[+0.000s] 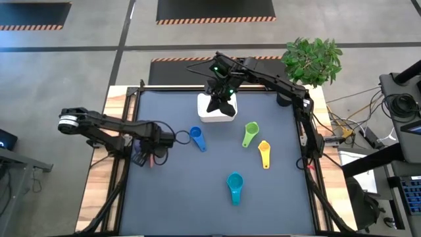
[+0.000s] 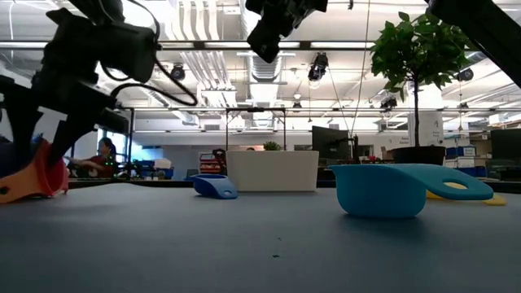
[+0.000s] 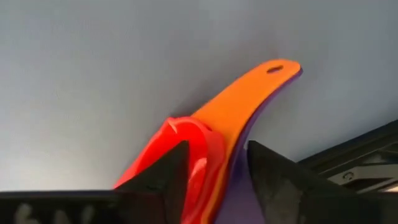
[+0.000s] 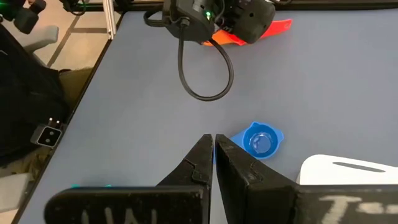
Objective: Nest measuring cups in basket
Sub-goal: Stack the red measuring cup on top of the orange measuring cup
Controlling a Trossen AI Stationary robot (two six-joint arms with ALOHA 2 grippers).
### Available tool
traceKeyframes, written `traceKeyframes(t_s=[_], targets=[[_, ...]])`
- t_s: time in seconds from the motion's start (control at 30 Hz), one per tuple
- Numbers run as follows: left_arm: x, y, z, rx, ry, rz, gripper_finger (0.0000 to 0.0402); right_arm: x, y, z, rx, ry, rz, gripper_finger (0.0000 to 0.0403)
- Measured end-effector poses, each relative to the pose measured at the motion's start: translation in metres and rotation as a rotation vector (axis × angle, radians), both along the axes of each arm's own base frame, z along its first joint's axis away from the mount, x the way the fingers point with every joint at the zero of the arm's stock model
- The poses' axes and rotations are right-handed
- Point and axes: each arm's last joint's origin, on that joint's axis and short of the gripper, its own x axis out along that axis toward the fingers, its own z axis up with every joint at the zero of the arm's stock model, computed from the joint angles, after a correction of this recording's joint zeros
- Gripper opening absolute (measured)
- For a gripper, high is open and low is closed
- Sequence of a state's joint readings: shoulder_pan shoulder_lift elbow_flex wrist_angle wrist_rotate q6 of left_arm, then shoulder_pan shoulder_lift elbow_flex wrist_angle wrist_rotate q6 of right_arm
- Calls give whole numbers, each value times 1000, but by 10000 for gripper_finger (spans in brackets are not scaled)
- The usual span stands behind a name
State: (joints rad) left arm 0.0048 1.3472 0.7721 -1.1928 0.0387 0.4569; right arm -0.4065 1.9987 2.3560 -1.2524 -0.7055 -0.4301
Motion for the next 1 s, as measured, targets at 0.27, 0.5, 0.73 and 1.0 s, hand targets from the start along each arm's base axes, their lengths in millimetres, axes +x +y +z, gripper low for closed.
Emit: traceKeyframes(t_s=[0.27, 0.5, 0.73, 1.0], targets=[[0, 1, 4, 23, 12, -11, 20, 0, 0, 0, 0, 0, 0, 9], [5, 1, 11, 49, -25, 64, 17, 0, 0, 0, 1, 1, 0, 9], [10, 3, 41, 133, -242, 235, 17, -2, 1, -2, 6, 27, 9, 9], [0, -5, 66, 306, -667, 465, 17, -3, 2, -2, -1, 31, 20, 9]])
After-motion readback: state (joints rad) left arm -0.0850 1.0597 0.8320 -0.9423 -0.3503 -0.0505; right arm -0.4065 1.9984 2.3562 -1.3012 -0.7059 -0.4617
